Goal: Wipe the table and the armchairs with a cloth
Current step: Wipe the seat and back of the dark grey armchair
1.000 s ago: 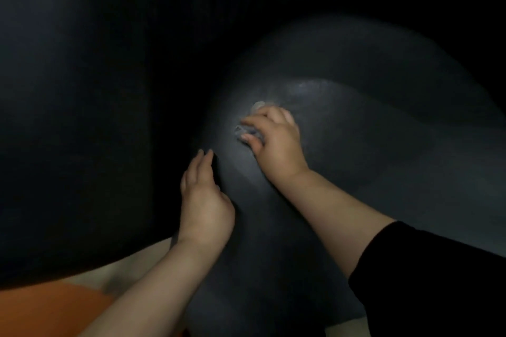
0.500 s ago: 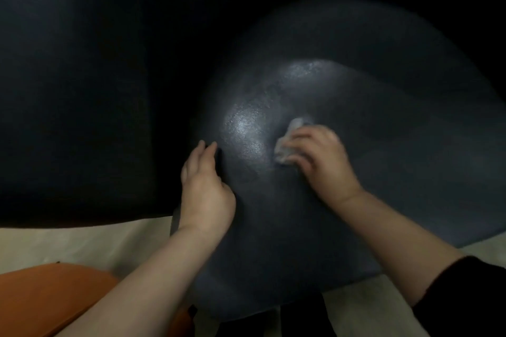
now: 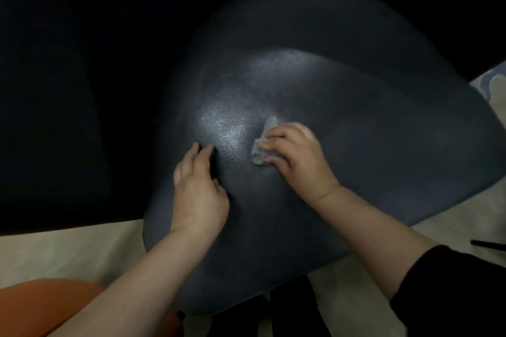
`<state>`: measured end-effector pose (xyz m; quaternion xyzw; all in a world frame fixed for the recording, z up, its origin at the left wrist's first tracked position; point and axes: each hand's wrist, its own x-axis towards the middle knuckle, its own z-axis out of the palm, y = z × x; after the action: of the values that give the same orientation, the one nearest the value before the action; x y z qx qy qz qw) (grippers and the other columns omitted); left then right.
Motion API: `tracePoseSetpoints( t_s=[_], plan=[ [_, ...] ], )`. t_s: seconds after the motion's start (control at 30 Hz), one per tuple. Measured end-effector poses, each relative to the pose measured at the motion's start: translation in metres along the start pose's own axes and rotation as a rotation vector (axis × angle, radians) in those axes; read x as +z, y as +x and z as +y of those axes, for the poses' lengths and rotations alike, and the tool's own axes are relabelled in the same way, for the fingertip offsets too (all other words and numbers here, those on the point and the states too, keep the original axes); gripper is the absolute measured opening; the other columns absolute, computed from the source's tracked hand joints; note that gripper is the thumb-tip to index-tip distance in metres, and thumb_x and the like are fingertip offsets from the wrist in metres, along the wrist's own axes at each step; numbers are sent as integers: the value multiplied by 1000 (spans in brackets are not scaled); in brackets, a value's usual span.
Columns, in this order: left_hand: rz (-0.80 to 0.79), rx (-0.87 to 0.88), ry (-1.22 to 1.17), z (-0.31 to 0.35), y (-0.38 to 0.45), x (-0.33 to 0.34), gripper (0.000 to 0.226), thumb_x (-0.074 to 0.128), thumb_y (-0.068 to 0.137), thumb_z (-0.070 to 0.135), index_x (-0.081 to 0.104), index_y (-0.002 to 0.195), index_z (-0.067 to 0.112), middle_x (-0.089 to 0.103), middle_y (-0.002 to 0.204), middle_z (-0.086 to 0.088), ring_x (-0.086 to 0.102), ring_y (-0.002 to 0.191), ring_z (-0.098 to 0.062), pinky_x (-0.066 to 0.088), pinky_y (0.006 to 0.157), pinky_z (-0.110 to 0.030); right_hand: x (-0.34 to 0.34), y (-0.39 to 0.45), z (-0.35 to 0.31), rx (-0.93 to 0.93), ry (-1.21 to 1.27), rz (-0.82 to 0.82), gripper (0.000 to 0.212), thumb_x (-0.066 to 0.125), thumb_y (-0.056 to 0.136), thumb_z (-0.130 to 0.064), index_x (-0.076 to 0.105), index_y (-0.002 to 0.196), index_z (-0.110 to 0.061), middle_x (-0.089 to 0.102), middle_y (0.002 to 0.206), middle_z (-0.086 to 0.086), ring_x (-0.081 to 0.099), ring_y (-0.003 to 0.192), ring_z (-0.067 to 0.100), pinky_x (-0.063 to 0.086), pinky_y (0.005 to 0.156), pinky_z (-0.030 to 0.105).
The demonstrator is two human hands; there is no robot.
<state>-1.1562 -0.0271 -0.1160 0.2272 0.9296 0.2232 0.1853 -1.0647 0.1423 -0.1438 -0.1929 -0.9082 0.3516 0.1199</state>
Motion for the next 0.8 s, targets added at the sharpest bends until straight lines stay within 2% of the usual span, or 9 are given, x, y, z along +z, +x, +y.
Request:
tracePoseSetpoints(
  t_s=[0.1, 0.23, 0.37, 0.43, 0.53, 0.6, 0.63, 0.7, 0.8],
  plan=[
    [-21, 1, 14, 3, 0, 4, 64, 47, 83, -6, 38, 142, 17, 24, 154, -3, 17, 137, -18, 6, 108, -13, -39, 0, 39, 73, -115, 122, 17, 76, 74, -10, 74, 91, -6, 68, 101, 11, 59, 98, 36, 39, 94, 37],
    [-50, -21, 32, 10, -1, -1, 62, 47, 84, -4, 39, 142, 18, 23, 154, -4, 18, 138, -21, 8, 107, -15, -71, -1, 66, 319, -145, 178, 20, 76, 73, -7, 73, 93, -8, 67, 105, 8, 54, 105, 32, 30, 96, 20],
    [-111, -14, 39, 29, -6, -24, 60, 53, 82, 0, 42, 139, 14, 32, 148, -11, 28, 135, -27, 14, 109, -20, -80, 9, 44, 540, 13, 166, 19, 74, 77, -10, 73, 96, -14, 64, 104, 5, 53, 105, 26, 33, 90, 18],
    [-148, -14, 49, 39, -9, -41, 58, 55, 82, 2, 43, 138, 14, 38, 143, -11, 33, 132, -28, 17, 108, -21, -89, 9, 29, 650, 98, 128, 18, 73, 78, -12, 74, 96, -17, 63, 104, 3, 54, 99, 16, 34, 85, 12],
    [-181, 0, 76, 51, -16, -69, 53, 56, 84, 6, 46, 136, 14, 44, 138, -9, 37, 128, -28, 22, 107, -24, -104, 1, 5, 716, 234, 120, 14, 72, 79, -12, 72, 89, -23, 62, 99, -4, 55, 92, 6, 31, 71, -1],
    [-209, 0, 92, 58, -20, -90, 51, 56, 86, 8, 47, 136, 16, 45, 136, -8, 37, 127, -27, 24, 107, -26, -117, -3, -16, 729, 315, 143, 14, 73, 79, -12, 71, 88, -24, 63, 95, -9, 57, 89, 3, 32, 71, -5],
    [-224, -3, 102, 62, -22, -101, 51, 55, 87, 10, 46, 136, 17, 45, 136, -7, 37, 127, -27, 24, 107, -26, -125, -4, -27, 743, 354, 159, 15, 73, 79, -13, 71, 86, -26, 65, 92, -11, 59, 85, 0, 35, 72, -4],
    [-259, -10, 128, 70, -26, -123, 48, 53, 88, 12, 46, 136, 18, 44, 136, -6, 36, 126, -26, 26, 106, -27, -140, -3, -47, 801, 431, 195, 14, 74, 78, -17, 71, 83, -29, 68, 87, -13, 62, 81, -1, 44, 76, 7],
    [-285, -3, 161, 83, -29, -155, 46, 52, 89, 13, 47, 134, 17, 45, 136, -6, 37, 125, -26, 27, 106, -29, -161, 2, -76, 813, 470, 211, 13, 74, 78, -19, 71, 84, -30, 69, 87, -13, 64, 85, 3, 47, 80, 17]
  ],
)
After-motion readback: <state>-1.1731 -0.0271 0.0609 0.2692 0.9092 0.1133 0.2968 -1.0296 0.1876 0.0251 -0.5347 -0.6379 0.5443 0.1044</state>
